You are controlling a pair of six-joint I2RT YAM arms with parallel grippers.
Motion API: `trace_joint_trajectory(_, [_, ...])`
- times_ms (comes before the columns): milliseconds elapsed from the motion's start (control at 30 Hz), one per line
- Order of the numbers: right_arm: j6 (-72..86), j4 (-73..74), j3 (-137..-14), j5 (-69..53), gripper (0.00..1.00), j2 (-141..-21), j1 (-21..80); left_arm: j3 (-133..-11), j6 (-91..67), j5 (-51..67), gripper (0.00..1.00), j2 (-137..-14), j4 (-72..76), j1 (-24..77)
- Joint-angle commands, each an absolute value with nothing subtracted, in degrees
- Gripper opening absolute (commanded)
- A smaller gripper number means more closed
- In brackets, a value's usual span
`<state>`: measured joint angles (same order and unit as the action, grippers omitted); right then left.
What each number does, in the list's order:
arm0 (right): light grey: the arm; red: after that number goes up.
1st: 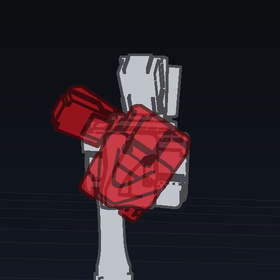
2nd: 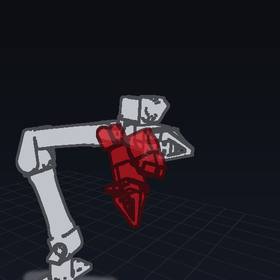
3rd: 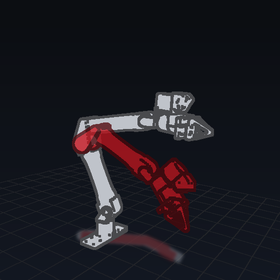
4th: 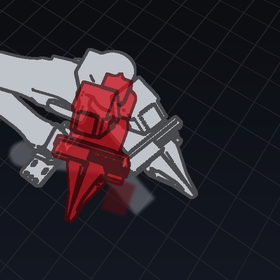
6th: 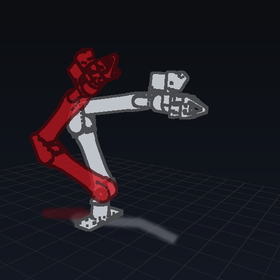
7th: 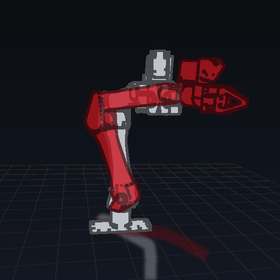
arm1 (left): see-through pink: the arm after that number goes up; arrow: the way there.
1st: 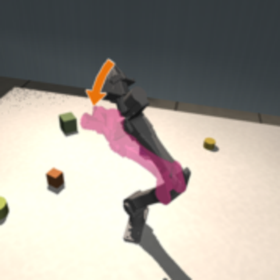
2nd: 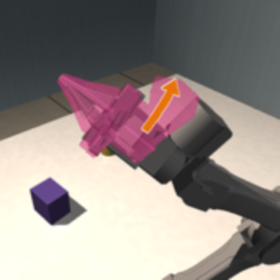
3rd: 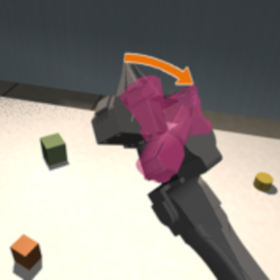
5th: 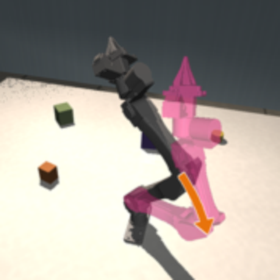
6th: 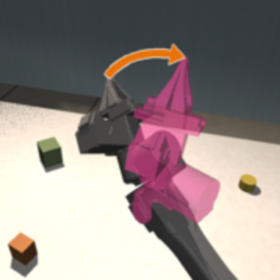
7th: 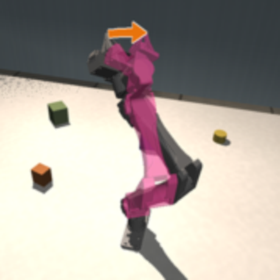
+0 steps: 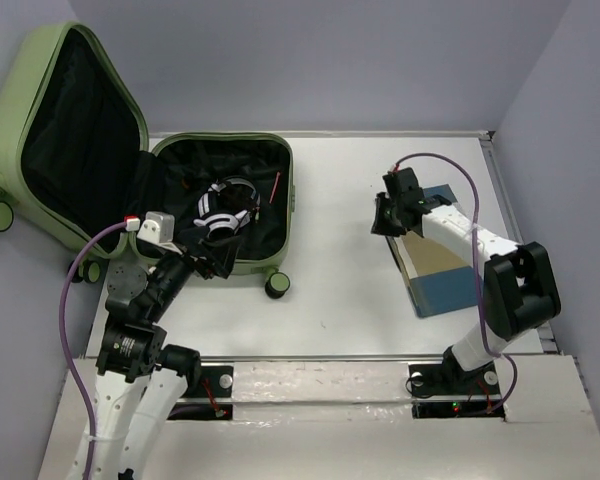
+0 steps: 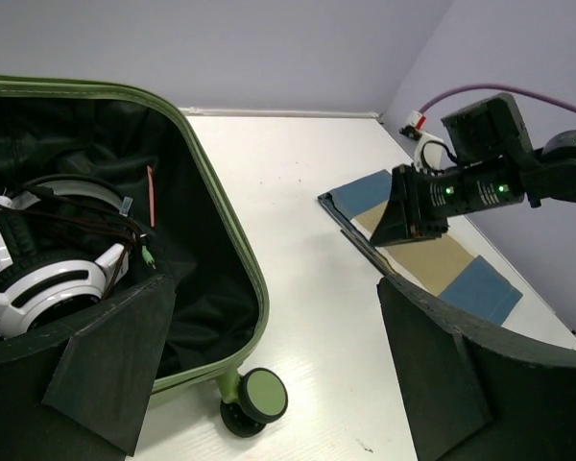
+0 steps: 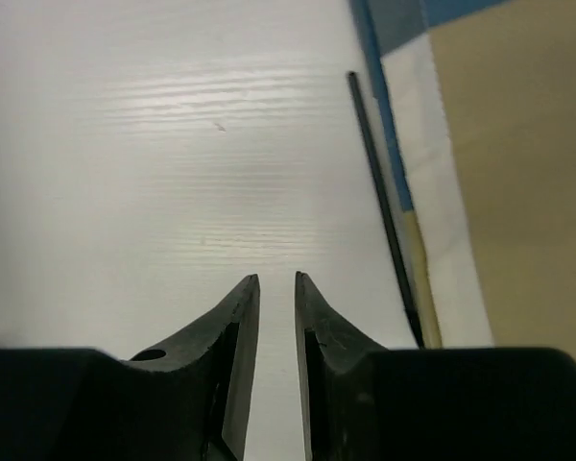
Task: Pack the luggage
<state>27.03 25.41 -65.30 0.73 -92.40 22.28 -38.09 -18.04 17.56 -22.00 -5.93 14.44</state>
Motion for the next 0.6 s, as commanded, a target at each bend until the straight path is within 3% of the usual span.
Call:
trace_joint_trajectory(0, [21.98, 27.07, -62.14, 8.26, 0.30, -91.93, 20.31, -40.52, -17.49, 18.10, 0.99, -22.23, -4.22, 14.50])
trace_joint_trajectory(167, [20.04, 27.25, -62.84, 8.61, 0.39, -95.09, 19.16, -40.61, -17.49, 18.37, 0.99, -22.59, -4.22, 14.24])
trace_joint_trajectory(567, [18.11, 28.04, -64.25, 13.18, 0.39, -100.81, 18.63, -40.52, -17.49, 18.63, 0.99, -22.50, -4.31, 14.15])
